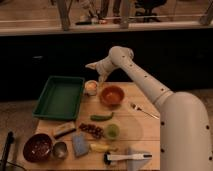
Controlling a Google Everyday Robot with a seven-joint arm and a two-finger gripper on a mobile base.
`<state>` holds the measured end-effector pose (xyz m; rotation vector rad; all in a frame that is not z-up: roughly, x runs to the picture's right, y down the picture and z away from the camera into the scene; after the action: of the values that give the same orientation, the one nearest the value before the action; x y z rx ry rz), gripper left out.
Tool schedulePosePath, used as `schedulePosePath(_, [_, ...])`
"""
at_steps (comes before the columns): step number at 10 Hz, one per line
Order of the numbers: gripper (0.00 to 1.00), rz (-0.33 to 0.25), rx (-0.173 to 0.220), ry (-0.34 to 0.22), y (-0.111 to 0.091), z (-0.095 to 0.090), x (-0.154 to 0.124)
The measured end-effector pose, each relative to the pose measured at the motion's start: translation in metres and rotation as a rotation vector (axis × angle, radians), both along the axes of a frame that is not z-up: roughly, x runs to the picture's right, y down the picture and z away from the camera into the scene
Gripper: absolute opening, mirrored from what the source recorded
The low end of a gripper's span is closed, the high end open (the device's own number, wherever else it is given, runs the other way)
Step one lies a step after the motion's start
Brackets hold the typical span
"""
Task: Place apple in paper cup
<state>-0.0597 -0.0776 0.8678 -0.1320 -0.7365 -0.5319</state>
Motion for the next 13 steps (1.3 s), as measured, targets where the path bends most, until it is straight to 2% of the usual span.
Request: schedulePosePath(13, [0.8,-0.005,-0.005,0.002,0.0049,-0.0031,-0.0011])
